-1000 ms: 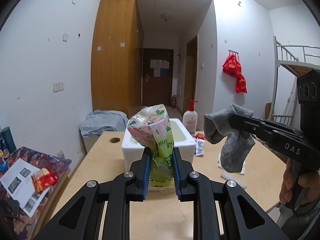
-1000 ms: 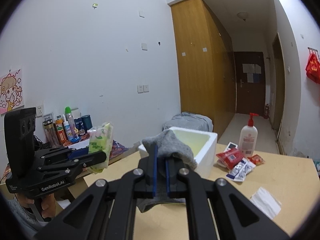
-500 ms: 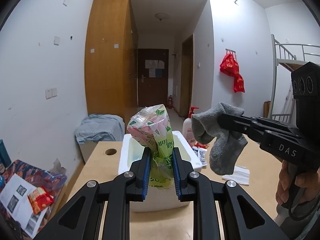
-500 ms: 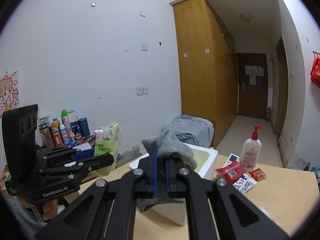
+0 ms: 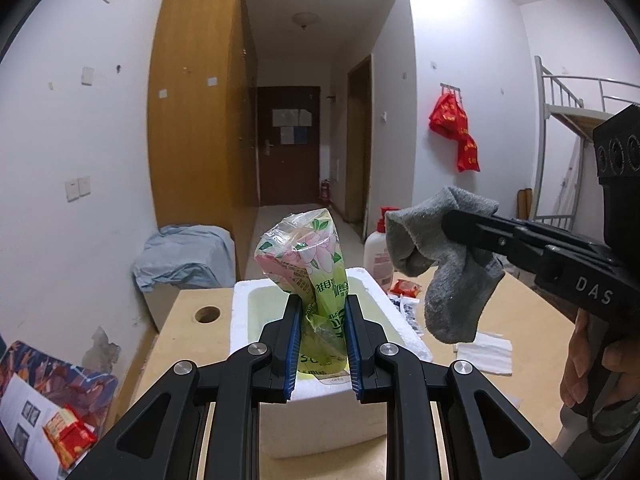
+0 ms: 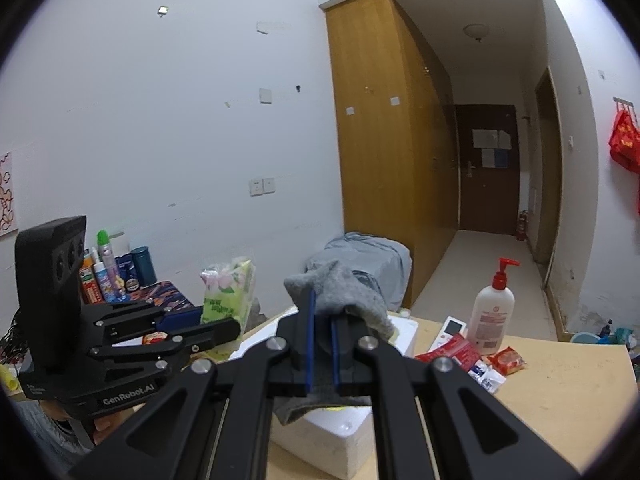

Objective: Organize soft objects
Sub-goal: 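Carry the green tissue pack and grey sock with both tools over the foam box, then open the left tool to drop the green tissue pack into the box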

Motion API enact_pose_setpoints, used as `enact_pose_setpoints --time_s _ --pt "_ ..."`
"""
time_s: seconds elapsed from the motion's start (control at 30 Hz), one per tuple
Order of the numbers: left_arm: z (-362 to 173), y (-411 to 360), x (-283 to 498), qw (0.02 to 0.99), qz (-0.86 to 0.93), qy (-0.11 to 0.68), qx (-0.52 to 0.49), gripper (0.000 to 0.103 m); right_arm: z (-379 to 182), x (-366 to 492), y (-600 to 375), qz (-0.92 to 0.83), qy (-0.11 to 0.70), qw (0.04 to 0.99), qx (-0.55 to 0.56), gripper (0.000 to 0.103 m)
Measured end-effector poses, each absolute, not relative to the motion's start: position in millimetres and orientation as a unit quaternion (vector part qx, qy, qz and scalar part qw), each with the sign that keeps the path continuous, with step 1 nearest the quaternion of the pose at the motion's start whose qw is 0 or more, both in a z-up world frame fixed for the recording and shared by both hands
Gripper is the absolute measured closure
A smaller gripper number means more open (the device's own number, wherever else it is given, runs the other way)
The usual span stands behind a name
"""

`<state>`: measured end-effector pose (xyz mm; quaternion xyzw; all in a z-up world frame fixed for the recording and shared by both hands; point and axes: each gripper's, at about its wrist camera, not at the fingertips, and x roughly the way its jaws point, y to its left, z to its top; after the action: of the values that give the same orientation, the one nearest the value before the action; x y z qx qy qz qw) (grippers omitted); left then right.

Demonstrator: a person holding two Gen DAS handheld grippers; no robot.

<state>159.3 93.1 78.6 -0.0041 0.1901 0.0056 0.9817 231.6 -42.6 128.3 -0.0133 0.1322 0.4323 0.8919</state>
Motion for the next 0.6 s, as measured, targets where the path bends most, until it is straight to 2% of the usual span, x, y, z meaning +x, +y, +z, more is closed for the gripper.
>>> enact_pose_setpoints --time_s 0.6 --pt "59.8 100.9 210.4 0.973 -0.013 0.229 -0.011 0.081 119.1 253.0 -35.5 0.42 0.147 0.895 -0.011 0.094"
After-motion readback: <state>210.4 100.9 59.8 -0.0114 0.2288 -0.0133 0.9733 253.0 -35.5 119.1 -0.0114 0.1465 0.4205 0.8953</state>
